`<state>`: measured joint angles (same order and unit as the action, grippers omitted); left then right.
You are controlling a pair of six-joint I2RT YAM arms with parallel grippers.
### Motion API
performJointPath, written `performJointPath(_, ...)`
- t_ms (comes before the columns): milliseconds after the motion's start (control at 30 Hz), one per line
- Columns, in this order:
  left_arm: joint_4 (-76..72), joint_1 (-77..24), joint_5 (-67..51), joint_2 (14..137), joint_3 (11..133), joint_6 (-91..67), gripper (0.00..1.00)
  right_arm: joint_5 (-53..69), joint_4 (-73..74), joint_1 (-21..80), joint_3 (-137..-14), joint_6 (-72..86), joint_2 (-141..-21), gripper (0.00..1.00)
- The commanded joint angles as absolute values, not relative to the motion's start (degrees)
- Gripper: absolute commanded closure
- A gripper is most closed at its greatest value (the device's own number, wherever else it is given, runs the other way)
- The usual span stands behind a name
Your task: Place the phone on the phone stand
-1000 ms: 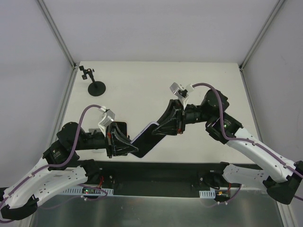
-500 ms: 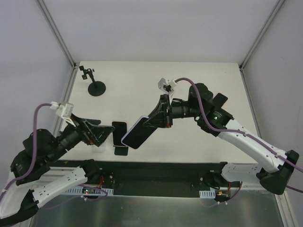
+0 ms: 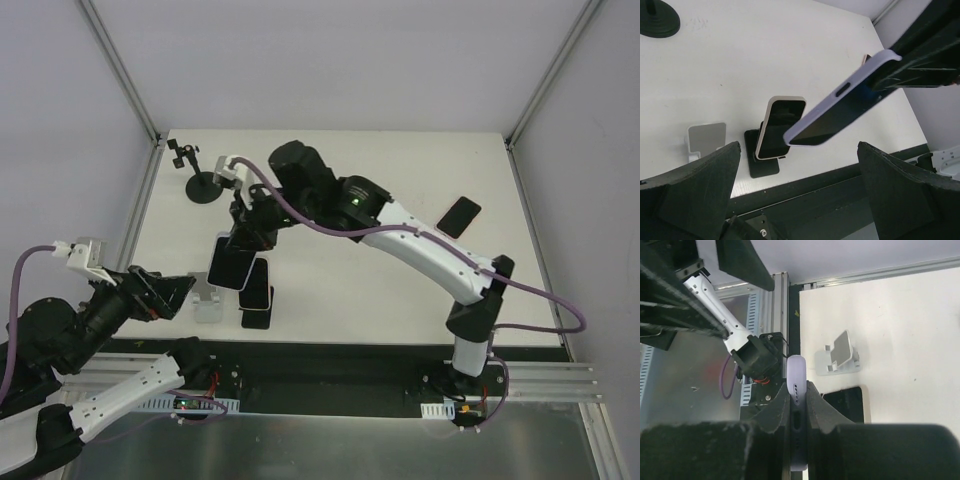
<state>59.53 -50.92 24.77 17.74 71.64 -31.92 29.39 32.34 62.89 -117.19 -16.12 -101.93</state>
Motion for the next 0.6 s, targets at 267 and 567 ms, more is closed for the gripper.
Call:
performJointPath(267, 60.47, -50.71, 18.02, 8.35, 79.45, -25.40, 0.01, 25.75, 34.46, 67.24, -141.50, -24.52, -122.07, 1.00)
performJointPath(567, 60.38, -50.63, 16.70, 9.31, 79.10, -26.54, 0.01, 22.76, 28.66, 69.61, -142.73, -29.53, -129.10, 1.00)
